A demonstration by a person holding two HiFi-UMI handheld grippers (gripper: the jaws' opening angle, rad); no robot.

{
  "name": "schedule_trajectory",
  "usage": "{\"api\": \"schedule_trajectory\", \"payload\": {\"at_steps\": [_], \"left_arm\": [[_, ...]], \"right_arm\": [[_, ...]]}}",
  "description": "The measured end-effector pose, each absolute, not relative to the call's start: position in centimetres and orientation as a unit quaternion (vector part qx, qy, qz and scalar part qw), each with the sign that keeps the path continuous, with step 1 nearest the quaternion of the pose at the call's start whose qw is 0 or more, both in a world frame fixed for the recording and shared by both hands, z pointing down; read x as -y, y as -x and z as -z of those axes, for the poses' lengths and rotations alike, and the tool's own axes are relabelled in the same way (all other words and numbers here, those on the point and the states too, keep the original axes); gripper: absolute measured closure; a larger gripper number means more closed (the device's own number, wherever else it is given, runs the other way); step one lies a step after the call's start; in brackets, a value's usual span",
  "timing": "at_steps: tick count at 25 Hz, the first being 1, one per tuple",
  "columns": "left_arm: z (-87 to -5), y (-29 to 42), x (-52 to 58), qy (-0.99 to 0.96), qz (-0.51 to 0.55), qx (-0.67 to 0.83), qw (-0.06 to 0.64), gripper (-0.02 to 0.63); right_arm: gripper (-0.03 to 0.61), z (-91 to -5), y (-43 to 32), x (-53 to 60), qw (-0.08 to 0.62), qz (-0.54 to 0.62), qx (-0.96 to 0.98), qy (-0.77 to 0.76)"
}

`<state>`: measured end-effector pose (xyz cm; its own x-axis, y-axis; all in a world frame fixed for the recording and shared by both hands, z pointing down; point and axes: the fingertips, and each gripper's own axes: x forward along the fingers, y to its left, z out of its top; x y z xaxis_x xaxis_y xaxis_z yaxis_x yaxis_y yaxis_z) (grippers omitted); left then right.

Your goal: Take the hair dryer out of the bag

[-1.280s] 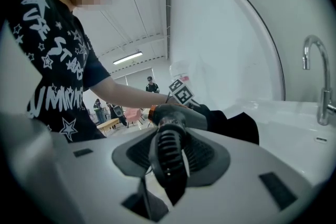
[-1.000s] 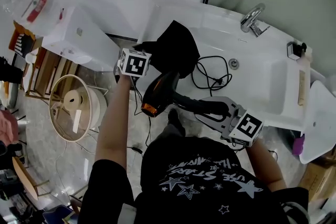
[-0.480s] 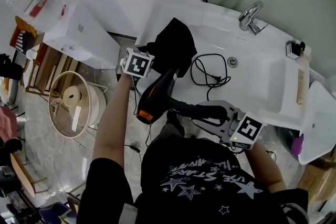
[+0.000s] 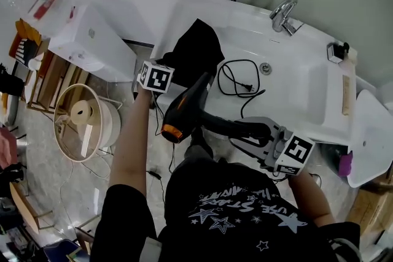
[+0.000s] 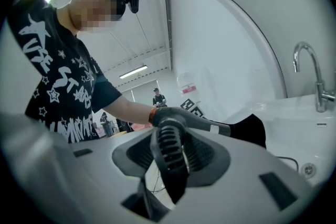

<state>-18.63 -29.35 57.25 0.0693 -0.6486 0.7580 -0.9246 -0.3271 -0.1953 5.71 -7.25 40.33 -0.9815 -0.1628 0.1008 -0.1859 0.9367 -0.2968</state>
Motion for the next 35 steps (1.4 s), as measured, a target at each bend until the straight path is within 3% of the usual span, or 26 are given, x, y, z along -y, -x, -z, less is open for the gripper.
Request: {"api": "schedule_trajectory", "payload": {"at_steps": [8, 18, 27, 31, 35], "left_arm": [[-57.3, 17.6, 25.4, -0.713, -0.397, 0.554, 0.166, 0.489], [-56.2, 13.8, 19.7, -0.740, -0.332, 0.557, 0.178, 0.232], [-53.6, 10.7, 13.0, -0.741, -0.297, 0.575, 0.177, 0.216], [-51.2, 9.9, 11.4, -0.737, -0.267, 0.606, 0.135, 0.222], [-48.7, 8.9, 9.6, -0.725, -0.226, 0.643, 0.098, 0.317]], "right_arm": [[0.426, -40.1, -8.4, 8.6, 0.029, -0.144, 0.978, -0.147], [0.426, -40.5, -11.3, 9.9, 0.011, -0.152, 0.969, -0.196], [0.428, -41.9, -11.8, 10.0, 0.013, -0.161, 0.961, -0.225], [0.428, -42.4, -12.0, 9.7, 0.015, -0.165, 0.957, -0.237], [0.427, -42.6, -11.8, 9.7, 0.013, -0.167, 0.955, -0.245]]}}
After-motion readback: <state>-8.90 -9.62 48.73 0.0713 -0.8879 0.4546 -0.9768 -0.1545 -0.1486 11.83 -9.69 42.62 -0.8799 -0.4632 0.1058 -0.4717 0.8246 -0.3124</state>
